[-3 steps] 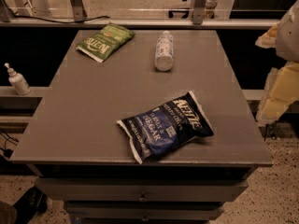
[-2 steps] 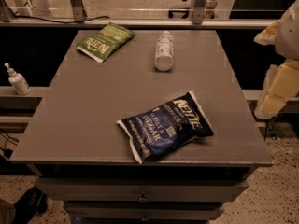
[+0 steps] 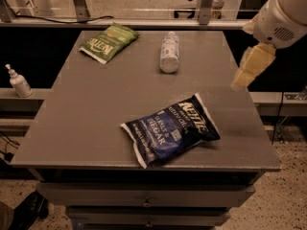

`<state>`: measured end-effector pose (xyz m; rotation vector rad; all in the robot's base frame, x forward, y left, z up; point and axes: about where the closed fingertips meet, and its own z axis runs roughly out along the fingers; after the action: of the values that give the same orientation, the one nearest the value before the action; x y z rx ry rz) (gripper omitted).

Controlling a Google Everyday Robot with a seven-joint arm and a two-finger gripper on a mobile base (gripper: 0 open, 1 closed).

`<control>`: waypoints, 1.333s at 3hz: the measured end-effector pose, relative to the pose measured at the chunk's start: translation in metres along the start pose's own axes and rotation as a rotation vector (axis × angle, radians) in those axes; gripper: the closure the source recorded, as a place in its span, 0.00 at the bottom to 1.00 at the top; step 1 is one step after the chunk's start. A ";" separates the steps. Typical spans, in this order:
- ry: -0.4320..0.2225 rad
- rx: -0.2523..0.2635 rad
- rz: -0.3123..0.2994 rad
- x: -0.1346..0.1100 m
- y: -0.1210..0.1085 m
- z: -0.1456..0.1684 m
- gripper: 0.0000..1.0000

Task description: Place blue plastic bottle upright

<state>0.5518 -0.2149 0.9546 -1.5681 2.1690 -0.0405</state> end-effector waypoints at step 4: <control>-0.118 0.065 0.334 -0.062 -0.111 0.047 0.00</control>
Offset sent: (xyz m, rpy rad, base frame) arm 0.1532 0.0238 0.0146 0.2635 -0.0356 -0.3284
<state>0.6841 -0.1864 0.9656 -1.1275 2.2809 0.0842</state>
